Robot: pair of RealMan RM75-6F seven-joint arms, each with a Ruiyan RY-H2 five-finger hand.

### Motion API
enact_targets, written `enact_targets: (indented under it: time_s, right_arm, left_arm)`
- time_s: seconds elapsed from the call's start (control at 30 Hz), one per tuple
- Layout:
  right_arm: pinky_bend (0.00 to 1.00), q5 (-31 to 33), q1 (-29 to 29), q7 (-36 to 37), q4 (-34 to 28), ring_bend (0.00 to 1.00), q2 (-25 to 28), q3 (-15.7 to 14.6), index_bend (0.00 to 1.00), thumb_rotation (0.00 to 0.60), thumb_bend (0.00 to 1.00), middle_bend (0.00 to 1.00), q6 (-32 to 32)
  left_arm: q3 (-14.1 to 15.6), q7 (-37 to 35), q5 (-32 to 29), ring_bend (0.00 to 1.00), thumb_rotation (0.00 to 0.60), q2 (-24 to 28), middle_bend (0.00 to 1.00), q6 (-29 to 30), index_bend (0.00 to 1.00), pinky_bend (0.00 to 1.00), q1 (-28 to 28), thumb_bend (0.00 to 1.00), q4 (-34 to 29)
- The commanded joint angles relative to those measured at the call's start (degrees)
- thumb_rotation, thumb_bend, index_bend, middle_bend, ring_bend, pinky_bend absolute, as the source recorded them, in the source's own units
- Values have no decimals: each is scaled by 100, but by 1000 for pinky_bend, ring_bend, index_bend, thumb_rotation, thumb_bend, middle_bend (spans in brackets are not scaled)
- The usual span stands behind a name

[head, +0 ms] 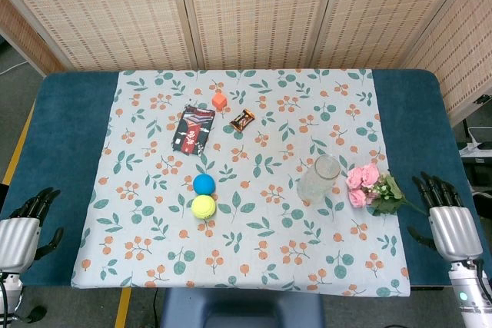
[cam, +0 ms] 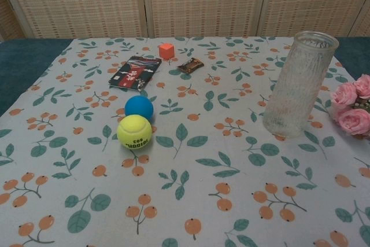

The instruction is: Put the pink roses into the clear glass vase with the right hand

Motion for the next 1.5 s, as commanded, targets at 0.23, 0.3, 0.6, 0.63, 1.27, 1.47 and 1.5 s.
enact_targets:
  time_s: [0.23,0.3,0.6,0.63,1.27,1.47,1.5]
  right_arm:
    - [183,17,-21,-44,128,0,-113,92,0,600,119,34,168]
    - [258,-7,-22,-125,235,15,-204,166,0,600,118,130,311]
    - [1000,-283,289,491,1715,910,-1148,518,73,600,26,802,662]
    - [1000,-231,331,532,1860,931,-1239,555,86,600,16,822,613]
    - [1000,2116,1202,-246,1855,1000,-1916,1062,192,600,3,897,-1801]
    - [1000,2645,1503,-510,2326,1000,-2321,1186,244,600,3,904,-2201]
    - [1000,2697,1539,-552,2396,1000,-2374,1187,262,600,3,912,-2242]
  left_arm:
    - [33,-20,67,215,600,9,123,-18,134,414,-19,374,-36]
    - [36,-38,75,218,600,1,124,-39,134,415,-33,374,-10]
    - [78,-141,102,240,600,10,136,-144,134,421,-76,375,-23]
    - [88,-152,126,240,600,13,136,-148,134,421,-81,373,-24]
    - [186,-317,215,241,600,64,137,-267,134,423,-127,373,-62]
    - [202,-326,233,242,600,78,138,-278,134,424,-135,373,-83]
    - [206,-328,240,243,600,79,138,-282,134,424,-139,373,-85]
